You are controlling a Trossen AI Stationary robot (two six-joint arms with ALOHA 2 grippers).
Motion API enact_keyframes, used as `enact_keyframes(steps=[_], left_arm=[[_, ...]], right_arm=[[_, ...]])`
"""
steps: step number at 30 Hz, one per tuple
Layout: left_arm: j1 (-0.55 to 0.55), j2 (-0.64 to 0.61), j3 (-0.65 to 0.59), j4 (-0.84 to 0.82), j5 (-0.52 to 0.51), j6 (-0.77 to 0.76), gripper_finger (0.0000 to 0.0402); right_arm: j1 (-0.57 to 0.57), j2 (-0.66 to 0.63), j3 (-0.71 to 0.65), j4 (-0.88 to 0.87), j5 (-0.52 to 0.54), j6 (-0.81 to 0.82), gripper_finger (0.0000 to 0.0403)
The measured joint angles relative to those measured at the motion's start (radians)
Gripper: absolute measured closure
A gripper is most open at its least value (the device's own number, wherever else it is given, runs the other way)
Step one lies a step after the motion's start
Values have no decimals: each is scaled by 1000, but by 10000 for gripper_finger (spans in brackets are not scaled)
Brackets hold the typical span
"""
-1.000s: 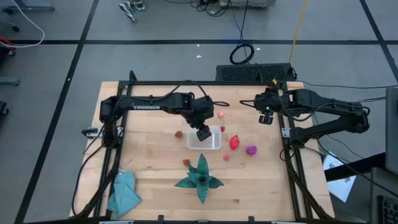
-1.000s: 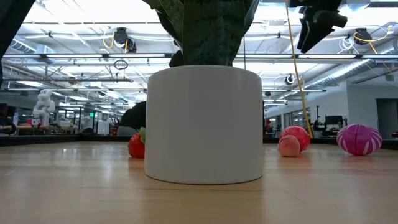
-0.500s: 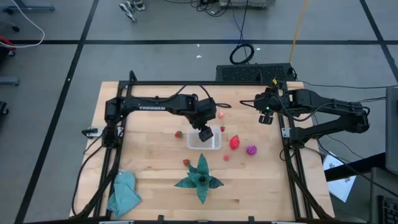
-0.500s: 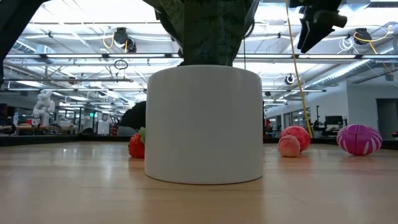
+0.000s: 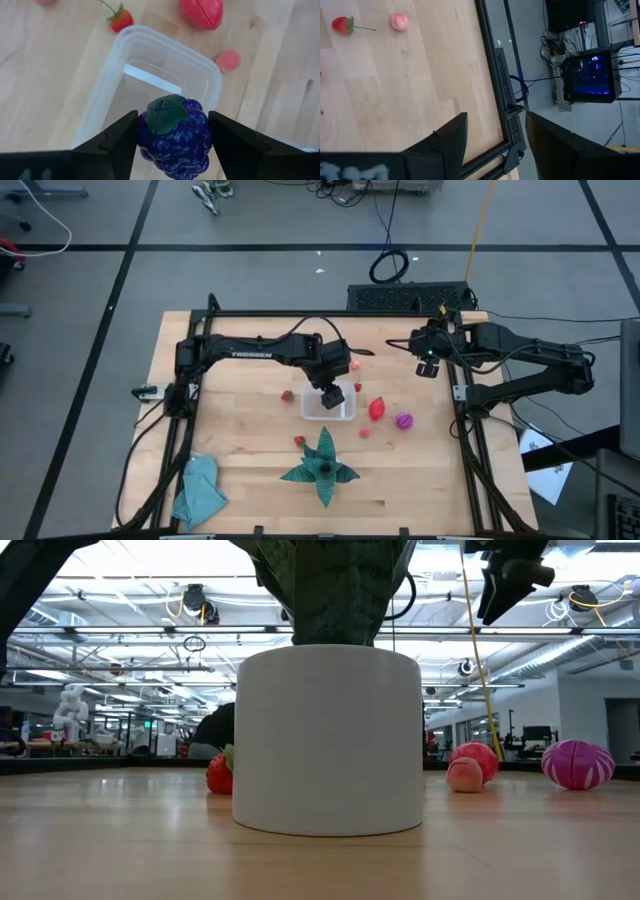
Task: Pick and placing Produce into tupperware
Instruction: Put the purple grapes into the transparent bin
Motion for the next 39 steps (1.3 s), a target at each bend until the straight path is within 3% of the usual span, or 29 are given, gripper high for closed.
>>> enact_keyframes(steps=[39], left_arm=[[-1, 93, -21, 11, 22, 39, 174]], right_arm=[[0, 0, 0, 0, 0, 3, 211]])
